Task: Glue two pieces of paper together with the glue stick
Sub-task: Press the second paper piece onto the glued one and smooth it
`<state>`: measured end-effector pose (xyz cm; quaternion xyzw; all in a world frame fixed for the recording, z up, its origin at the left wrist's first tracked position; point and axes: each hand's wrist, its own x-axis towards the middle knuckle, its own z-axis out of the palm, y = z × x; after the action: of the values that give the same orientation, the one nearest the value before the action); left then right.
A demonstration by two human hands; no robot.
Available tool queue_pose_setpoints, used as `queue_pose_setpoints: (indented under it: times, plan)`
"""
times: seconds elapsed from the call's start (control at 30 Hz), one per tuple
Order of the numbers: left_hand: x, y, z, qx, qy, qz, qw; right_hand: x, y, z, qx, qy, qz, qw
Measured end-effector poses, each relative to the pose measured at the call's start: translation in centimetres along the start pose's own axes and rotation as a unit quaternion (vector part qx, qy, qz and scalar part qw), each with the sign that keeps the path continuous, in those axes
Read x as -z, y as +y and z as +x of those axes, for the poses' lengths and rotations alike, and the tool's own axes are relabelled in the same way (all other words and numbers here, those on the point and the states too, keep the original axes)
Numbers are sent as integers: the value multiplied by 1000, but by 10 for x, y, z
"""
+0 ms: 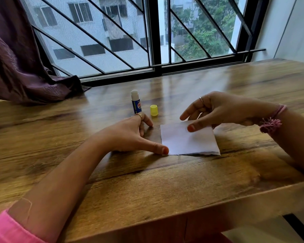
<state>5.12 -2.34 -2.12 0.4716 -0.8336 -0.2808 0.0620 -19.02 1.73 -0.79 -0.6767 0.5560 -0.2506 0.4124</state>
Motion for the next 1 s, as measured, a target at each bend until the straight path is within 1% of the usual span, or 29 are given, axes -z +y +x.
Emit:
queue_pose_setpoints:
  times: [0.13, 0.3, 0.57, 1.0]
  plan:
    - [0, 1, 0, 0, -1, -1, 1000, 9, 0, -5, -12, -5, -24, 1000]
    - [0, 1, 0, 1, 0, 1, 1000, 15, 2, -7, -28, 8, -49, 998]
    - [0, 0, 0, 1, 0, 2, 1000, 17, 0, -8, -41, 11, -71, 997]
    - [1, 1, -1, -3, 0, 0, 1000, 14, -2, -7, -37, 34, -70, 996]
